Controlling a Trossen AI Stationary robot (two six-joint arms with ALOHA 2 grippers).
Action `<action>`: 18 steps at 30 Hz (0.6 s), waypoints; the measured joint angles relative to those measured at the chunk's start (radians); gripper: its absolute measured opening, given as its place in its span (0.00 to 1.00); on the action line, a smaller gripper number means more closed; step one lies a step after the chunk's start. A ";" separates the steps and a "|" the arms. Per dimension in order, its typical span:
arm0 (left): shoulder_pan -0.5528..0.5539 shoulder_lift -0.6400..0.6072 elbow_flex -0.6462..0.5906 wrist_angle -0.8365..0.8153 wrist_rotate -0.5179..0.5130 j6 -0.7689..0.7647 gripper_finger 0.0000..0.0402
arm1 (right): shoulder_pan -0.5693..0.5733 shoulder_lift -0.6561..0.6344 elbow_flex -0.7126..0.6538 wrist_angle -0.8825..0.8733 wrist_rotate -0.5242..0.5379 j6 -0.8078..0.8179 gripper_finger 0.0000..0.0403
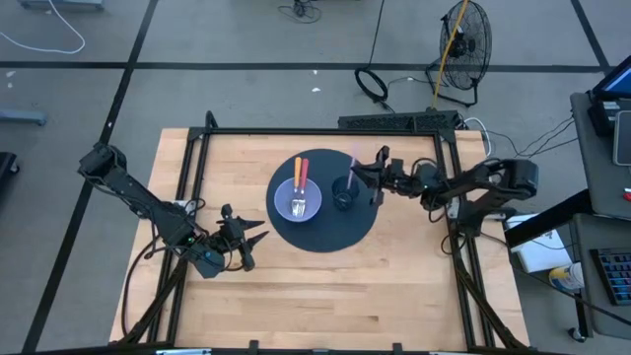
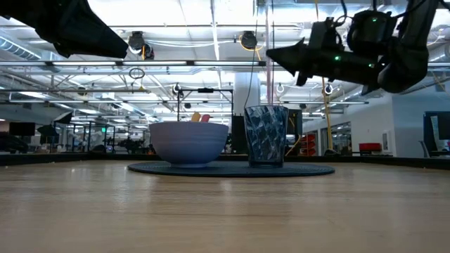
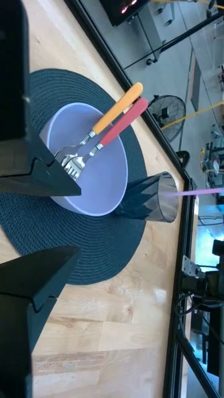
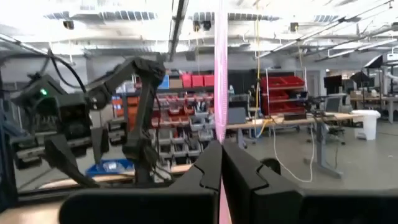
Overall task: Pick & Place Utensil
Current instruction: Put the pink straw into the blue cup on the mat
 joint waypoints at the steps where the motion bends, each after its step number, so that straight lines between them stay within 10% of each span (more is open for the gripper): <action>1: 0.000 0.000 0.000 -0.001 0.000 0.000 0.36 | 0.000 0.015 0.010 0.000 -0.001 0.002 0.00; 18: 0.000 0.000 0.000 -0.009 0.001 0.010 0.36 | 0.010 0.149 0.045 0.000 -0.002 0.030 0.00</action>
